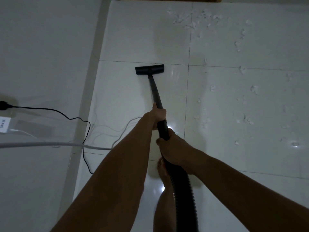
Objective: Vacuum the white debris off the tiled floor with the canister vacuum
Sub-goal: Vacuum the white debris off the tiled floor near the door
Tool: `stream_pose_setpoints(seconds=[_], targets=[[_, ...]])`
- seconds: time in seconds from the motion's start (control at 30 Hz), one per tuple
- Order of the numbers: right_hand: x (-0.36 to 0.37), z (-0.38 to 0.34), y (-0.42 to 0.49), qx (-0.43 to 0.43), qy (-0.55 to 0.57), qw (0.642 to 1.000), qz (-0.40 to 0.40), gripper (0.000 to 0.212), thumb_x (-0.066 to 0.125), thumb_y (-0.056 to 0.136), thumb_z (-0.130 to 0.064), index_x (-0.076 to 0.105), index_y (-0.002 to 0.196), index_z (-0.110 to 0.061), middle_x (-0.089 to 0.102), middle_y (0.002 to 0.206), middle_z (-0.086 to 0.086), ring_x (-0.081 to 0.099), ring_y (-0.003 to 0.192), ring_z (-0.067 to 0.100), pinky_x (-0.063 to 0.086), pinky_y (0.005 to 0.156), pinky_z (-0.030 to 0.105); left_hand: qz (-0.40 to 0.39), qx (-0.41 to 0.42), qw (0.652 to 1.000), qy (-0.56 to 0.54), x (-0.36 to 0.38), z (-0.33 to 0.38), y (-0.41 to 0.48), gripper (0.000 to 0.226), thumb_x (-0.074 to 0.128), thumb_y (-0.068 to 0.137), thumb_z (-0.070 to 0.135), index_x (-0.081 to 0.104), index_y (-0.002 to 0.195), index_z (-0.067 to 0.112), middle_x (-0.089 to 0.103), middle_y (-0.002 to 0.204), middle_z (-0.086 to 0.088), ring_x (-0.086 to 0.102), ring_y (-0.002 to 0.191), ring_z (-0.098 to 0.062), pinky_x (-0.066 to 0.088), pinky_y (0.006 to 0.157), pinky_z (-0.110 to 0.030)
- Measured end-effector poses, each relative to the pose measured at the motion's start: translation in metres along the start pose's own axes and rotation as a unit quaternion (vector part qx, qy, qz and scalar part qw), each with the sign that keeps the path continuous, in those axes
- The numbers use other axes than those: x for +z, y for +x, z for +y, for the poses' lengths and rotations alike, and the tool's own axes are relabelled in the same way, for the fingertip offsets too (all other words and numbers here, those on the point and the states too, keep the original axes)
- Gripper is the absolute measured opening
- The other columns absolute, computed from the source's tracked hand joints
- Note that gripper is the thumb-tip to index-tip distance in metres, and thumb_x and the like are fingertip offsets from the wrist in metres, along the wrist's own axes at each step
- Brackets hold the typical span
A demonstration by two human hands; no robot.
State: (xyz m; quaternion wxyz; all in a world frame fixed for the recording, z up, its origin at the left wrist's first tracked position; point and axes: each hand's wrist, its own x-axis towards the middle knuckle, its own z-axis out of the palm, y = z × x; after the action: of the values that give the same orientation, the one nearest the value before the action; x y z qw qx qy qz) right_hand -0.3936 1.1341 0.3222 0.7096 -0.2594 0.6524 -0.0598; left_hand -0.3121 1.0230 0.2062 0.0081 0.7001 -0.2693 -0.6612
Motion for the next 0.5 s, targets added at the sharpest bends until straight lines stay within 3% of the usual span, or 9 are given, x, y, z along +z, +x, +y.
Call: stream_pose_setpoints(seconds=[0.07, 0.17, 0.5], targets=[[-0.007, -0.009, 0.002, 0.001, 0.002, 1.0, 0.011, 0.06, 0.047, 0.108, -0.025, 0.02, 0.162, -0.03, 0.056, 0.078, 0.009, 0.048, 0.025, 0.001, 0.036, 0.031, 0.012, 0.001, 0.001, 1.0, 0.011, 0.0, 0.012, 0.002, 0.066, 0.04, 0.103, 0.02, 0.004, 0.157, 0.036, 0.055, 0.085, -0.01, 0.056, 0.069, -0.02, 0.056, 0.071, -0.039], [-0.019, -0.021, 0.005, -0.01, -0.012, 0.999, 0.029, 0.057, 0.046, 0.109, -0.026, 0.024, 0.161, -0.026, 0.056, 0.081, 0.007, 0.047, 0.025, -0.001, 0.033, 0.03, 0.01, 0.003, 0.007, 0.999, 0.034, 0.004, 0.032, 0.001, 0.066, 0.039, 0.104, 0.021, 0.001, 0.157, 0.034, 0.05, 0.085, -0.007, 0.054, 0.071, -0.019, 0.051, 0.059, -0.034], [-0.058, -0.039, 0.015, 0.008, 0.079, 0.996, 0.041, 0.048, 0.047, 0.108, -0.027, 0.032, 0.154, -0.03, 0.056, 0.079, 0.01, 0.056, 0.043, 0.014, 0.046, 0.04, 0.022, -0.024, 0.018, 0.997, 0.065, 0.033, 0.083, 0.017, 0.068, 0.039, 0.105, 0.017, 0.0, 0.158, 0.031, 0.049, 0.086, -0.006, 0.052, 0.07, -0.019, 0.047, 0.054, -0.033]])
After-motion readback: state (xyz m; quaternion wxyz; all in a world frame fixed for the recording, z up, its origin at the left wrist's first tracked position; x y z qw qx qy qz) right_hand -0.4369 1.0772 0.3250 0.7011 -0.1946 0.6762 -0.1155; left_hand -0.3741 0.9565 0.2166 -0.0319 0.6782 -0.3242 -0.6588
